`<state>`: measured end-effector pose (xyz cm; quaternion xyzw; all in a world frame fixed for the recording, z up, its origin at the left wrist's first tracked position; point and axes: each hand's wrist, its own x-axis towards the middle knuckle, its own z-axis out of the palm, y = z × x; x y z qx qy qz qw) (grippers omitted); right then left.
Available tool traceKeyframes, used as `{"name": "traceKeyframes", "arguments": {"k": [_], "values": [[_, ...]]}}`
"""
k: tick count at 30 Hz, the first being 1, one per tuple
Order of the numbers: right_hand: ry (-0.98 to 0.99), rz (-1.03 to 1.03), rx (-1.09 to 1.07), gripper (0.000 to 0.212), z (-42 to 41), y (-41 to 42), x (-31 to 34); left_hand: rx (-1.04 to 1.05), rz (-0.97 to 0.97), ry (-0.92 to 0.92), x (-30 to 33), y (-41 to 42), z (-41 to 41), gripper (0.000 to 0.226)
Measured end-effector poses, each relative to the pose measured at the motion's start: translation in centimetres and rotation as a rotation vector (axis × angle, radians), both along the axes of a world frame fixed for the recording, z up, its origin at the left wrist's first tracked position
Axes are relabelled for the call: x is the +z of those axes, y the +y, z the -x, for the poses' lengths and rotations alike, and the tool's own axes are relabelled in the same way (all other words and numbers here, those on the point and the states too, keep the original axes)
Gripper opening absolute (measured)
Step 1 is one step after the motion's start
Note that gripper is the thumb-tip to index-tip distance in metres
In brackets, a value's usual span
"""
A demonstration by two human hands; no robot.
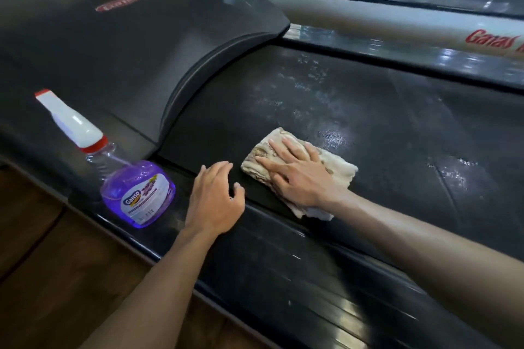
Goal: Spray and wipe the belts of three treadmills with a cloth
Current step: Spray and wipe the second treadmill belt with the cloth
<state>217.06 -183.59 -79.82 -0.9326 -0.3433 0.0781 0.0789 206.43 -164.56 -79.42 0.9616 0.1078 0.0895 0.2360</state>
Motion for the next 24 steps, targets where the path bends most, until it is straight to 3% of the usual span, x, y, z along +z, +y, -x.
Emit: {"name": "traceKeyframes", "arguments": {"k": [5,9,14,17,21,24], "values": [[0.005,-0.021,0.039,0.066,1.3,-5.2,-0.4,0.134,0.084,-0.018,-1.0,1.3,-0.2,0.054],[-0.001,0.015,-0.052,0.062,-0.2,-3.3,-0.4,0.116,0.059,-0.036,-1.1,1.3,-0.5,0.058],[-0.061,-0.033,0.141,0.058,2.6,-4.2,-0.9,0.104,0.05,0.0,-1.0,1.5,-0.4,0.065],[-0.06,-0.025,0.123,0.057,1.8,-7.3,-1.2,0.091,0.022,0.011,-1.1,1.4,-0.4,0.067],[-0.02,0.018,-0.045,0.065,-0.8,-4.6,-0.5,0.1,0.021,0.041,-1.0,1.4,-0.5,0.067],[-0.05,-0.009,0.076,0.057,0.9,-2.7,-0.3,0.093,0.019,0.037,-0.7,1.4,-0.6,0.068]]}}
